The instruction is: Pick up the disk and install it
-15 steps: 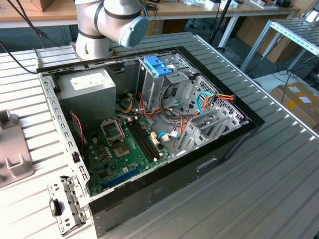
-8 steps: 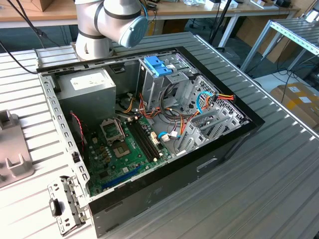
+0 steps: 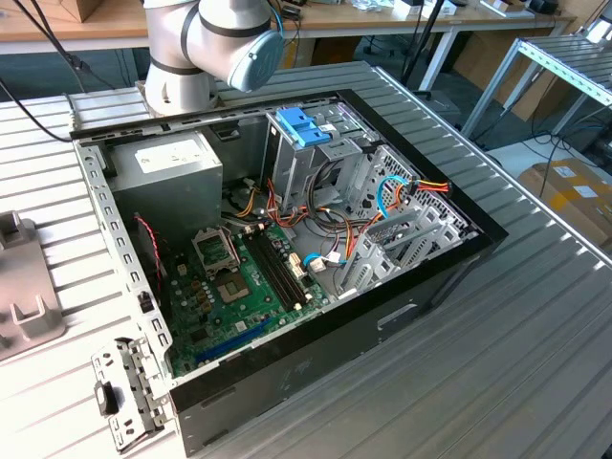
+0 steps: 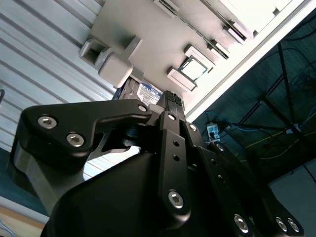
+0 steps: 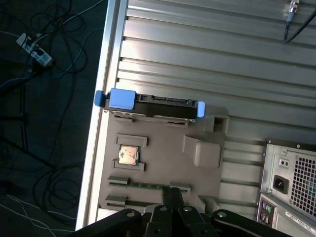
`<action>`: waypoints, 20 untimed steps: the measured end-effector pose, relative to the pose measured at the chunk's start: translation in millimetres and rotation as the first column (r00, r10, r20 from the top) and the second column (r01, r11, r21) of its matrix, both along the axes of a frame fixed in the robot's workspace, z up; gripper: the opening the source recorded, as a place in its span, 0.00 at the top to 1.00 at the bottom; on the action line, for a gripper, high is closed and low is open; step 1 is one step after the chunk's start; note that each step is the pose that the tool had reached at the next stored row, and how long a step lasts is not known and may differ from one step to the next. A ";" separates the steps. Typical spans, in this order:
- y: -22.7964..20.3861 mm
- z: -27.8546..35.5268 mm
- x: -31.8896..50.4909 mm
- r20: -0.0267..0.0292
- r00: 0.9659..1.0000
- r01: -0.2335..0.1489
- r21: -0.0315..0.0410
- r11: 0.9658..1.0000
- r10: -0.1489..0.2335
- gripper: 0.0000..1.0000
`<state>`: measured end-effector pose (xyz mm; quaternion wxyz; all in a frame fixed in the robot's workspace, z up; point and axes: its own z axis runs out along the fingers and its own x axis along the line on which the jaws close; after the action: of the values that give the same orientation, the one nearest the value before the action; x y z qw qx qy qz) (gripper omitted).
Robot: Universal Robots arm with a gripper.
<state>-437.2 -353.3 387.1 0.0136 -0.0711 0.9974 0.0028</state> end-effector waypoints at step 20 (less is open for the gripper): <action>0.0 0.0 0.0 0.000 0.990 -0.138 0.000 0.990 0.138 0.89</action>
<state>-437.2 -353.3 387.1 0.0134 -0.1400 0.9901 0.0038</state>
